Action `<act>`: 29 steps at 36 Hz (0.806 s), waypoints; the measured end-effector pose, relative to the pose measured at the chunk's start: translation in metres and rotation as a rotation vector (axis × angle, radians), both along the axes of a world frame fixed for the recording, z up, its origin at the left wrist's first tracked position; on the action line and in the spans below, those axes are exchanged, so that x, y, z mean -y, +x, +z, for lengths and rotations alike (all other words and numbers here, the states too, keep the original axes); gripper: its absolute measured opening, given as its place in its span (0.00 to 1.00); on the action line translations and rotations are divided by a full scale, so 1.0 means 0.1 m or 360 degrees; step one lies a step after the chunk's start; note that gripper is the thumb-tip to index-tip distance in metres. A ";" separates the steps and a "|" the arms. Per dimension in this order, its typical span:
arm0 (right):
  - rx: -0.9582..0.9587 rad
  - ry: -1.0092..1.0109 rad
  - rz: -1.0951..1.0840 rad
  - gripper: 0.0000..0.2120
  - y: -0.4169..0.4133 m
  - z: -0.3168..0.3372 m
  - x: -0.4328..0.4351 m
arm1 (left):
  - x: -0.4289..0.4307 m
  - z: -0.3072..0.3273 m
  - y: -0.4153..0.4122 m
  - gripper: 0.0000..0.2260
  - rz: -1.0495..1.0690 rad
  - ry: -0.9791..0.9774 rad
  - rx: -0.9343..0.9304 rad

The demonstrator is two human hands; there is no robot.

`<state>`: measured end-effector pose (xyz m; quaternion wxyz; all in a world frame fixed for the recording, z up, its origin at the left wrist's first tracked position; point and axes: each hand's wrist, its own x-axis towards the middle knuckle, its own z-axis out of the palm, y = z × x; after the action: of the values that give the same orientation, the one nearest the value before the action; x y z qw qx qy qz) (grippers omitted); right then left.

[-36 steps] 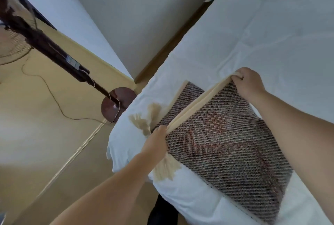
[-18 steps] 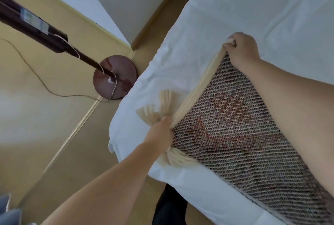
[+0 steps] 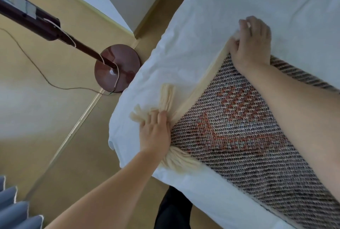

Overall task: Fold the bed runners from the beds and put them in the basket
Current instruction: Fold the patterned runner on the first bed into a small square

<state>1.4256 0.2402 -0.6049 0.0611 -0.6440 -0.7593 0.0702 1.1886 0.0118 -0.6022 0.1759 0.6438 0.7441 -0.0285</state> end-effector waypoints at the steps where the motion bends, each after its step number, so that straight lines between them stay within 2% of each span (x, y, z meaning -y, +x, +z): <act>1: 0.0055 -0.0025 0.0089 0.26 0.01 0.01 0.11 | 0.02 -0.01 0.03 0.14 -0.0043 0.0110 -0.0006; 4: 0.0239 -0.0225 0.0318 0.33 0.03 -0.06 0.47 | 0.02 0.04 0.25 0.22 -0.0277 0.0216 0.0132; 7: 0.0402 -0.0407 0.0349 0.36 0.16 -0.16 0.72 | 0.04 0.03 0.58 0.25 -0.0463 0.0025 0.0195; 10: 0.0397 -0.0444 0.0247 0.37 0.43 -0.19 0.80 | 0.07 -0.06 0.86 0.30 -0.0541 -0.0167 0.0065; 14: 0.0393 -0.0454 0.0112 0.37 0.95 -0.18 0.91 | 0.10 -0.13 1.21 0.32 -0.0560 -0.0203 -0.0018; 23: 0.0450 -0.0536 -0.0182 0.37 2.36 -0.18 1.75 | 0.47 -0.15 2.30 0.33 -0.0847 -0.0262 0.0052; 29: 0.0441 -0.0569 -0.0377 0.38 3.14 -0.17 2.29 | 0.81 -0.17 3.10 0.33 -0.1154 -0.0302 0.0053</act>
<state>1.7393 0.0109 -0.6221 -0.1506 -0.7325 -0.6552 0.1068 1.4984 -0.0691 -0.6197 0.2253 0.8467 0.4590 -0.1472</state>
